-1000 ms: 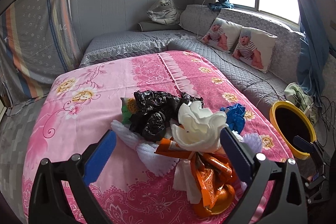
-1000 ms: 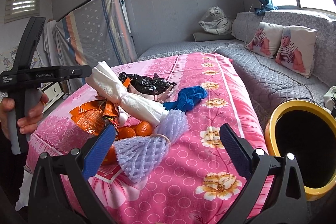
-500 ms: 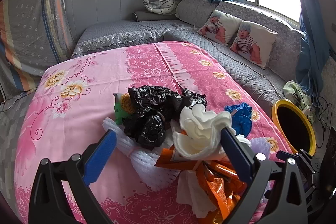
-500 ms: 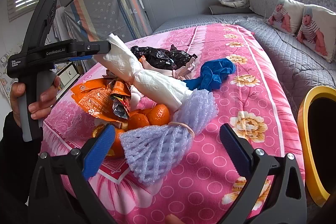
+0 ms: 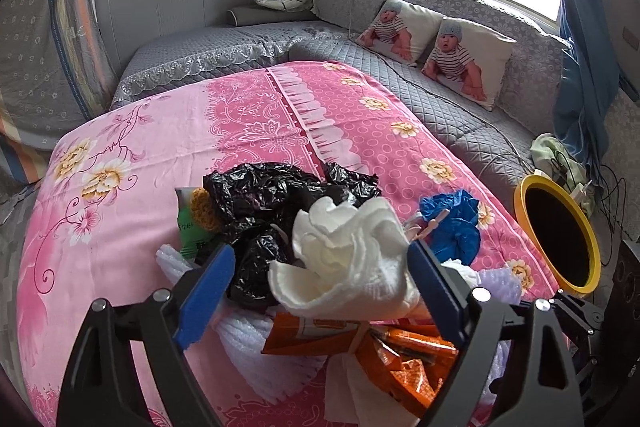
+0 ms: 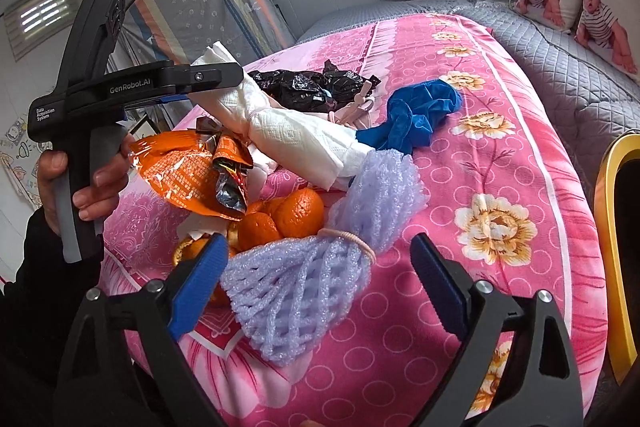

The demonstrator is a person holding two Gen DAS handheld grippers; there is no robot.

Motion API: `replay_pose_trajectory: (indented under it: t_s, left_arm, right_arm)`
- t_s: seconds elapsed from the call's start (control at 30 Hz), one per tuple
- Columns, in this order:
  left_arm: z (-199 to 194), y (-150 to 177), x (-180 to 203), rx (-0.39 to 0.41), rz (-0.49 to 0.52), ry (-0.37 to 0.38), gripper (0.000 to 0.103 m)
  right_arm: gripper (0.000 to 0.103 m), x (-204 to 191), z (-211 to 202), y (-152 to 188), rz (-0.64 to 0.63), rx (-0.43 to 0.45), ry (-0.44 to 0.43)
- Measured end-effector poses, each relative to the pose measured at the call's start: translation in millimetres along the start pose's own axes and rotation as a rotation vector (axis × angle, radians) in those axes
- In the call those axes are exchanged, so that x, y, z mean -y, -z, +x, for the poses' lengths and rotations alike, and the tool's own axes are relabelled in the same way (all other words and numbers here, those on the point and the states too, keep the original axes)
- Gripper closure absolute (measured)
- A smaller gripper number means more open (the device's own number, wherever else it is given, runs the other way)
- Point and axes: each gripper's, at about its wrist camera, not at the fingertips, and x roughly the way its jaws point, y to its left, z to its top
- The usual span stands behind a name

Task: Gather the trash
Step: 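Close the left tool on white tissue while the right tool grasps the purple foam net, then carry tissue and foam net over the yellow-rimmed bin and open both tools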

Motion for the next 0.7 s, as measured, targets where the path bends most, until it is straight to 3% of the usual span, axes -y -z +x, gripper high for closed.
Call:
replay_pose_trajectory:
  t_s: [0.17, 0.37, 0.6, 0.7]
  left_arm:
    - [6.0, -0.3, 2.9, -0.014, 0.003, 0.022, 0.038]
    - [9.4, -0.2, 1.2, -0.024, 0.0, 0.038, 0.059]
    - [4.3, -0.5, -8.9, -0.012, -0.048, 0.069, 0.073]
    - [1.3, 0.3, -10.7, -0.001, -0.06, 0.079, 0.076]
  right_arm:
    - [0.028, 2.4, 5.9, 0.3, 0.001, -0.021, 0.001]
    - [0.048, 3.0, 5.8, 1.2, 0.008, -0.045, -0.005]
    - [0.072, -1.3, -2.1, 1.3, -0.018, -0.048, -0.008]
    - [0.076, -1.5, -5.8, 2.6, -0.017, -0.041, -0.008]
